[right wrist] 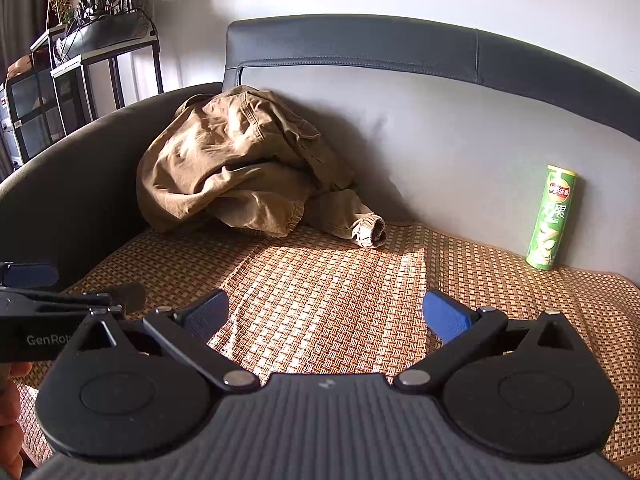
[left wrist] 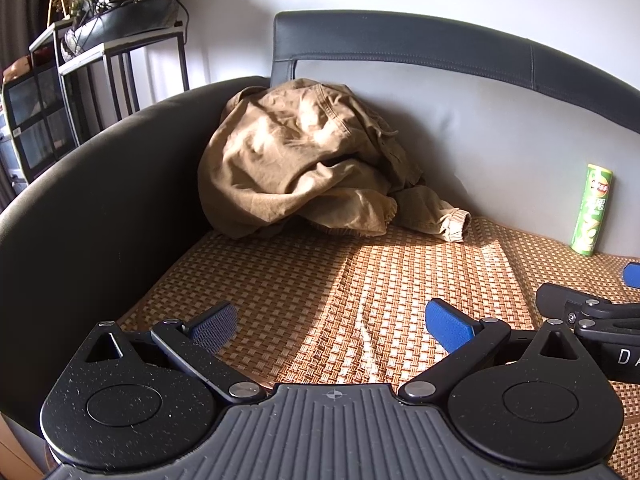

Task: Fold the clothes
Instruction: 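Move both grippers toward the crumpled tan jacket on the sofa seat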

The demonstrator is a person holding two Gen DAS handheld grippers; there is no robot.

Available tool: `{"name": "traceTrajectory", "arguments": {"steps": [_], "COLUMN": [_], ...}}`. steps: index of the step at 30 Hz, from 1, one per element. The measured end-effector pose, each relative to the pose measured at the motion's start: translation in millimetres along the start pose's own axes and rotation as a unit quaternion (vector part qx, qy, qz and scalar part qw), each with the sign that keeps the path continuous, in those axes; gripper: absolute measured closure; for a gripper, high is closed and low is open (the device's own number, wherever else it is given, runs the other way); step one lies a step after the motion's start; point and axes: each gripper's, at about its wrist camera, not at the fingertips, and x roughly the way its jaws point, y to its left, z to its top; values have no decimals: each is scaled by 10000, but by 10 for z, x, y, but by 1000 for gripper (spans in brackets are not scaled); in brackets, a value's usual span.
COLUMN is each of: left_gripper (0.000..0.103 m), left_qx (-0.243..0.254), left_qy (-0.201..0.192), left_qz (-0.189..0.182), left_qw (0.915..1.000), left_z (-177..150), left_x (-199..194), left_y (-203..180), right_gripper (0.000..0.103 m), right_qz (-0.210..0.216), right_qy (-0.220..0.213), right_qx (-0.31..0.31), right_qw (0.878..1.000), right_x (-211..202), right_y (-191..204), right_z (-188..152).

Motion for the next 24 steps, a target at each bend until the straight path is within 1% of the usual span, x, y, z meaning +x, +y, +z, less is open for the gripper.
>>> {"name": "traceTrajectory", "arguments": {"steps": [24], "left_gripper": [0], "left_qx": [0], "left_qy": [56], "left_qz": [-43], "left_qw": [10000], "left_z": [5], "left_x": [66], "left_y": [-9], "right_gripper": [0], "right_qz": [-36], "right_qy": [-15], "right_qx": [-42], "right_qw": [10000], "right_x": [29], "right_y": [-11], "right_z": [2]}}
